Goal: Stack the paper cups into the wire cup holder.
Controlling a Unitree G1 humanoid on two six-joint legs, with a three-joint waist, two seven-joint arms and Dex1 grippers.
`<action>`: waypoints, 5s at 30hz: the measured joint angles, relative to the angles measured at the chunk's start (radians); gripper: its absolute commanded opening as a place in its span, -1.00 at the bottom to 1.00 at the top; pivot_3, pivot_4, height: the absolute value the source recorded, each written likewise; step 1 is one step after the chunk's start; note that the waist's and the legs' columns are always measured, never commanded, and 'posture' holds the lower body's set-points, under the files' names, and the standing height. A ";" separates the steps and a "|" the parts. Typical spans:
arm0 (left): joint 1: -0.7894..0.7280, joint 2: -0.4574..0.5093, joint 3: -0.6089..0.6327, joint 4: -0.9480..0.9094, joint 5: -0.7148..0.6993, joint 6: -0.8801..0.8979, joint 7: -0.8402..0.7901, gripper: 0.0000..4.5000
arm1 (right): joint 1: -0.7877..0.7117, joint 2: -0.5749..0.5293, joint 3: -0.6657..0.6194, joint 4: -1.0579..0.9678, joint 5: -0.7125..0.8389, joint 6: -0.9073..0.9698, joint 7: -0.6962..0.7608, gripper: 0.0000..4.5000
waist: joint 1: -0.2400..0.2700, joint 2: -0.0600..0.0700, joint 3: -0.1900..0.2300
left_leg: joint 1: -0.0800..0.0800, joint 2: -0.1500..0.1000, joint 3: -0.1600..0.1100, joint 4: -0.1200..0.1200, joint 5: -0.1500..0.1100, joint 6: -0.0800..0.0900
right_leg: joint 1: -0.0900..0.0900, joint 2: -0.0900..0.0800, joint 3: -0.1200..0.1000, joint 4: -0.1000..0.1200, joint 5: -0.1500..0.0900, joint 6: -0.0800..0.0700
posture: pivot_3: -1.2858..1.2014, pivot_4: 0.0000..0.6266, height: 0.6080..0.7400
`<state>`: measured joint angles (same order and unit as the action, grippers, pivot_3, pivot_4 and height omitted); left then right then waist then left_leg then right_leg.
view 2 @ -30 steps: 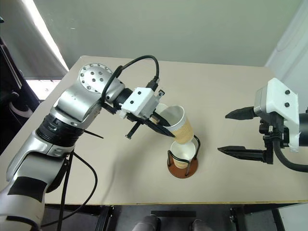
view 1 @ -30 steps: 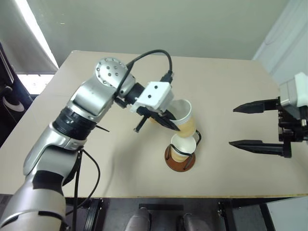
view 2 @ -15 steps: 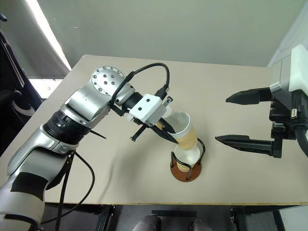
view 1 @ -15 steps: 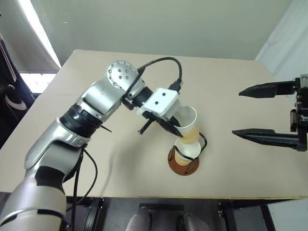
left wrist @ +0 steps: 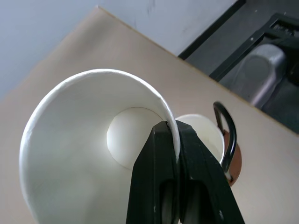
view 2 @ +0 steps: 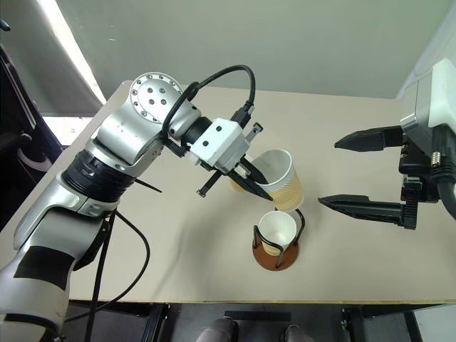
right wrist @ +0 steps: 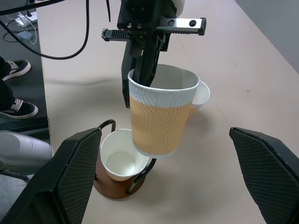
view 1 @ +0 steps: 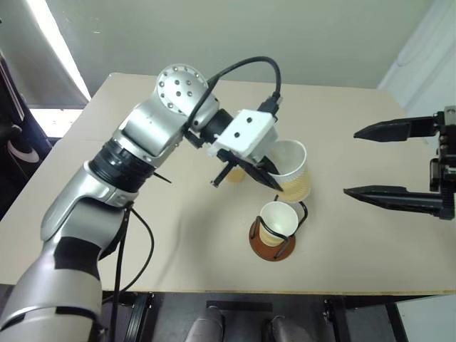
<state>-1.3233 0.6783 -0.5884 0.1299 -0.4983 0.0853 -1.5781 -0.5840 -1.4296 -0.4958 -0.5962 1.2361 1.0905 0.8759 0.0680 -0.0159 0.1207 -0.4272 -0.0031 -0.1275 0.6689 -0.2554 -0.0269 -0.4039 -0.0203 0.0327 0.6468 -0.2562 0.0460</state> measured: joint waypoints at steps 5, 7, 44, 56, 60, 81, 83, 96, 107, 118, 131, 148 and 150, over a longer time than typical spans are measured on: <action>0.000 0.048 -0.034 -0.042 -0.048 0.012 -0.001 -1.00 | 0.000 -0.006 0.000 0.000 0.016 0.000 0.000 0.99 | 0.000 0.000 0.000 | -0.001 0.000 0.000 0.001 0.000 0.000 | -0.001 0.000 0.000 0.000 0.000 0.000 | 0.03 -0.52 1.00; 0.000 0.065 -0.060 -0.048 -0.058 0.011 -0.001 -1.00 | 0.000 -0.006 0.000 0.001 0.017 -0.001 0.000 0.99 | 0.000 0.000 0.000 | -0.001 0.000 0.000 0.001 0.000 0.000 | -0.001 0.000 0.000 0.000 0.000 0.000 | 0.03 -0.52 1.00; -0.014 0.020 -0.195 0.040 0.027 -0.130 -0.002 -1.00 | 0.008 -0.006 0.009 0.001 0.015 -0.024 -0.020 0.99 | 0.001 0.000 0.000 | -0.004 0.000 0.000 0.007 -0.001 0.002 | -0.002 0.000 0.000 0.002 0.001 0.001 | 0.03 -0.52 1.00; -0.013 0.017 -0.215 0.040 0.050 -0.153 -0.002 -0.26 | 0.016 -0.006 0.009 0.001 0.015 -0.025 -0.023 1.00 | 0.001 0.000 0.000 | -0.008 0.000 0.000 0.011 -0.002 0.003 | -0.005 0.000 0.000 0.004 0.001 0.002 | 0.03 -0.52 1.00; -0.013 0.009 -0.215 0.040 0.050 -0.152 -0.002 0.38 | 0.022 -0.006 0.009 0.001 0.012 -0.027 -0.023 1.00 | 0.002 0.000 0.000 | -0.008 0.000 0.000 0.013 -0.002 0.003 | -0.005 0.000 0.000 0.005 0.001 0.002 | 0.03 -0.52 1.00; 0.047 -0.073 0.090 0.312 0.386 -0.175 0.175 1.00 | -0.043 0.059 0.167 0.023 -0.063 -0.142 -0.008 1.00 | 0.002 0.002 -0.001 | -0.008 -0.001 0.001 0.019 -0.002 0.004 | -0.006 0.000 0.001 0.012 0.001 0.003 | 0.03 -0.52 1.00; 0.071 -0.079 0.100 0.321 0.427 -0.176 0.212 1.00 | -0.058 0.079 0.199 0.030 -0.077 -0.161 0.012 1.00 | 0.002 0.002 -0.001 | -0.009 -0.001 0.001 0.019 -0.003 0.004 | -0.007 0.000 0.001 0.012 0.001 0.004 | 0.03 -0.52 1.00; 0.117 -0.109 0.088 0.431 0.704 -0.298 0.358 1.00 | -0.077 0.113 0.273 0.053 -0.161 -0.183 0.075 1.00 | 0.002 0.002 -0.001 | -0.009 -0.001 0.001 0.023 -0.003 0.005 | -0.007 0.000 0.002 0.015 0.001 0.004 | 0.03 -0.52 1.00; 0.055 -0.164 0.075 0.623 0.858 -0.403 0.461 1.00 | -0.073 0.113 0.272 0.068 -0.171 -0.175 0.096 1.00 | 0.002 0.002 -0.001 | -0.009 -0.002 0.001 0.023 -0.003 0.006 | -0.007 0.000 0.002 0.015 0.001 0.004 | 0.03 -0.52 1.00; 0.049 -0.215 0.074 0.718 0.924 -0.432 0.495 1.00 | -0.091 0.113 0.272 0.079 -0.179 -0.161 0.108 1.00 | 0.003 0.002 -0.001 | -0.009 -0.002 0.001 0.023 -0.003 0.006 | -0.007 0.000 0.002 0.015 0.001 0.004 | 0.03 -0.52 1.00; 0.045 -0.237 0.079 0.751 0.909 -0.452 0.434 -0.58 | -0.091 0.113 0.272 0.080 -0.182 -0.153 0.108 1.00 | 0.003 0.002 -0.001 | -0.009 -0.002 0.002 0.023 -0.003 0.006 | -0.007 0.000 0.002 0.015 0.001 0.004 | 0.03 -0.52 1.00; 0.083 -0.106 0.190 0.276 0.485 -0.143 0.000 -0.99 | -0.051 0.106 0.270 0.127 -0.231 -0.150 0.143 1.00 | 0.003 0.002 -0.001 | -0.010 -0.002 0.002 0.025 -0.004 0.007 | -0.007 0.000 0.003 0.015 0.001 0.004 | 0.03 -0.52 1.00; 0.075 -0.085 0.182 0.245 0.433 -0.101 -0.001 -0.99 | -0.012 0.081 0.255 0.129 -0.260 -0.165 0.176 1.00 | 0.005 0.002 -0.001 | -0.010 -0.002 0.002 0.025 -0.004 0.007 | -0.007 0.000 0.003 0.015 0.001 0.004 | 0.03 -0.52 1.00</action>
<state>-1.2483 0.5934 -0.4059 0.3752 -0.0656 -0.0154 -1.5796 -0.5963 -1.3488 -0.2412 -0.4667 0.9757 0.9256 1.0522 0.0726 -0.0137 0.1194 -0.4371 -0.0049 -0.1255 0.6943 -0.2596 -0.0199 -0.4109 -0.0207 0.0354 0.6618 -0.2554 0.0504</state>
